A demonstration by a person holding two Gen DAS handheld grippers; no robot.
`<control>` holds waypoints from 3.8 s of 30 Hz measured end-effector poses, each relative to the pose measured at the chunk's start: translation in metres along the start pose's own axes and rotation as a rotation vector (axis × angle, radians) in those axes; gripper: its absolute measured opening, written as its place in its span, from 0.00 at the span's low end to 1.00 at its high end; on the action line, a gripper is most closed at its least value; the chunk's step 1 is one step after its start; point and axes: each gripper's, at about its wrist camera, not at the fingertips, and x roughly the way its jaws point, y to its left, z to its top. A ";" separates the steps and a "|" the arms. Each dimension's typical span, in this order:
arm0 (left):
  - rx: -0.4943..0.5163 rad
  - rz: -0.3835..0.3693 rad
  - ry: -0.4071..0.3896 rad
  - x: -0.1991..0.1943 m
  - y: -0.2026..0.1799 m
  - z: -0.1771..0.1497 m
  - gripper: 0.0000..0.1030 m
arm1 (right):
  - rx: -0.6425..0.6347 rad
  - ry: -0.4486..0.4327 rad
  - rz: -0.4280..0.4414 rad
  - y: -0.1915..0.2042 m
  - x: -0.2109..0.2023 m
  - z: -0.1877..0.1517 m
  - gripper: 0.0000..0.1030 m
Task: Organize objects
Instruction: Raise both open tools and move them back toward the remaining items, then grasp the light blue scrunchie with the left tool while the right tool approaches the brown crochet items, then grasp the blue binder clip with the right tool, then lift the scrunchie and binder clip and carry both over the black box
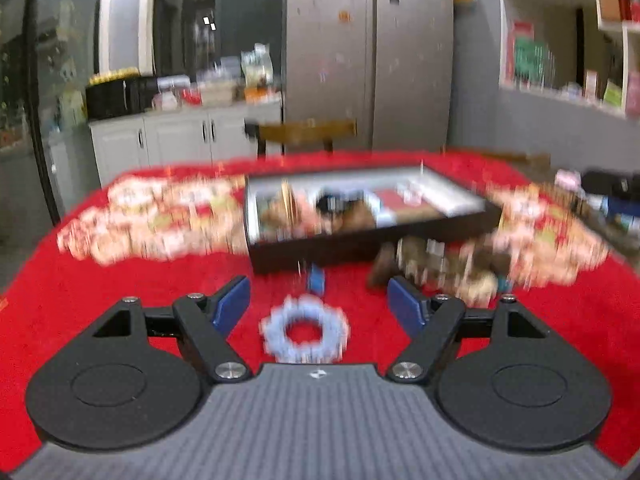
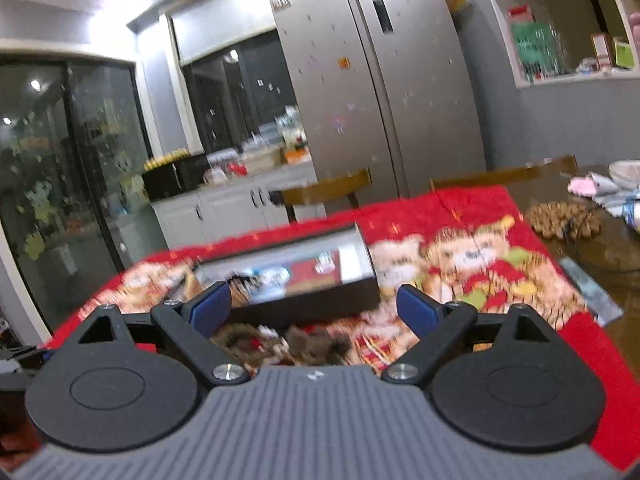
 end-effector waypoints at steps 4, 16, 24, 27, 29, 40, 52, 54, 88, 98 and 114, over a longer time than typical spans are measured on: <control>0.020 0.003 0.091 0.025 -0.004 -0.014 0.77 | -0.015 0.130 -0.046 -0.007 0.029 -0.017 0.91; -0.006 0.100 0.170 0.066 0.003 -0.013 0.77 | -0.031 0.308 -0.154 -0.015 0.077 -0.048 0.90; -0.050 0.068 0.170 0.080 0.012 -0.007 0.77 | -0.118 0.308 -0.168 -0.004 0.087 -0.051 0.84; -0.065 0.068 0.162 0.081 0.015 -0.007 0.72 | -0.189 0.322 -0.196 0.006 0.090 -0.055 0.79; -0.062 0.071 0.153 0.079 0.014 -0.008 0.66 | -0.219 0.316 -0.183 0.011 0.088 -0.056 0.71; -0.044 0.061 0.139 0.072 0.013 -0.011 0.39 | -0.254 0.305 -0.147 0.018 0.084 -0.057 0.51; -0.038 0.056 0.134 0.068 0.014 -0.013 0.34 | -0.196 0.301 -0.120 0.010 0.082 -0.055 0.51; -0.039 0.054 0.134 0.067 0.015 -0.013 0.33 | -0.195 0.301 -0.120 0.010 0.082 -0.055 0.51; -0.038 0.019 0.002 0.046 0.014 -0.013 0.30 | -0.103 0.243 -0.164 -0.005 0.072 -0.038 0.50; -0.024 0.030 -0.052 0.038 0.011 -0.014 0.30 | -0.100 0.186 -0.137 0.001 0.057 -0.025 0.50; 0.024 0.064 -0.124 0.015 0.002 -0.002 0.30 | -0.094 0.076 -0.074 0.019 0.031 0.023 0.50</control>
